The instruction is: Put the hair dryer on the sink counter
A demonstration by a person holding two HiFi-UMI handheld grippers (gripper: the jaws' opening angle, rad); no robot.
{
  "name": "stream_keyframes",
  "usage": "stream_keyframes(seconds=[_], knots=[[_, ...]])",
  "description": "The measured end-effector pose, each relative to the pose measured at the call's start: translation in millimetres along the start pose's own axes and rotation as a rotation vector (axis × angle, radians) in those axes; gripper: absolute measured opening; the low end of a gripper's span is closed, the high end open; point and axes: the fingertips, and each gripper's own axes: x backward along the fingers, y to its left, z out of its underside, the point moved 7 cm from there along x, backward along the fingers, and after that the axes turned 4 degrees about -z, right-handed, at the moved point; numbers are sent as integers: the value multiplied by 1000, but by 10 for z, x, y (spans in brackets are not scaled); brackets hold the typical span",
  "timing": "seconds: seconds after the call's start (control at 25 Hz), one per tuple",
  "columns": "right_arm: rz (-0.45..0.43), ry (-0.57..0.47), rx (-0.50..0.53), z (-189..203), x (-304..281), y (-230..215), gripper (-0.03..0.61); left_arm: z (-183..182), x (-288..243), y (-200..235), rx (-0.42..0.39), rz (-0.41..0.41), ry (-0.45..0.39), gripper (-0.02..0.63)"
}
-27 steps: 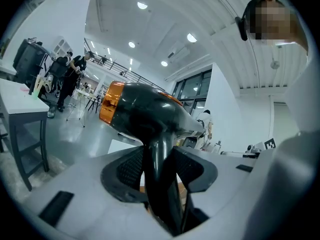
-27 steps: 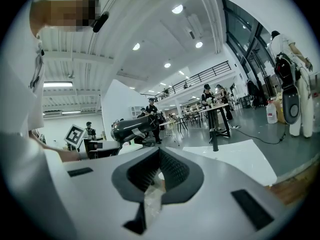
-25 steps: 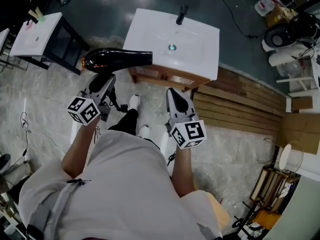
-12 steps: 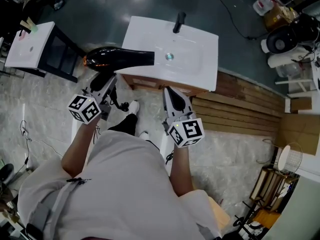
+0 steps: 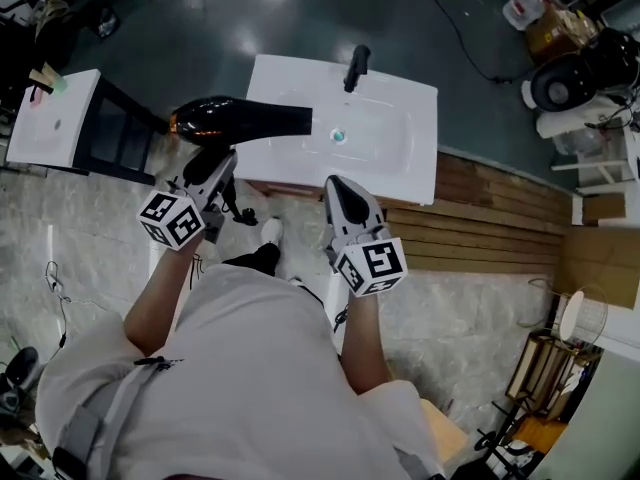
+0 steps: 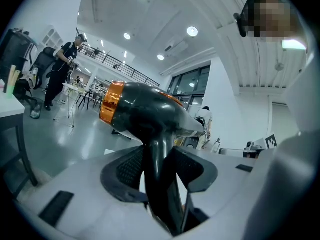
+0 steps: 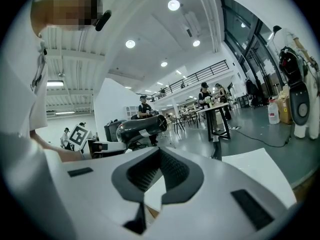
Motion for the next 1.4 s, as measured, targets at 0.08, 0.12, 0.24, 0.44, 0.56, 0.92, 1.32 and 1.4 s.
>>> stream_keyframes(seconds=[0.08,0.12,0.24,0.44,0.56,0.92,1.32,1.4], knots=[[7,2,2,-12,-104,-56,8,-38,-107,80,0,6,3,178],[12,4,1,-21,-149,-79,8,-48,-153,117,1,9,7,178],[28,7,1,-61,-305,-126,8,-82,-278,249,5,21,18,178],[43,2,5,-131,-546,-206,8,-133,-489,410,10,45,38,178],[50,1,8,-141,-697,-224,8,-134,-583,503,11,60,52,178],[83,10,15,-155,-961,-221,8,-151,-761,673,40,104,70,178],[88,38,4,-115,-1034,-250,8,-194,-910,762,61,93,64,178],[82,42,3,-125,-1071,-260,8,-205,-932,766,63,92,63,178]])
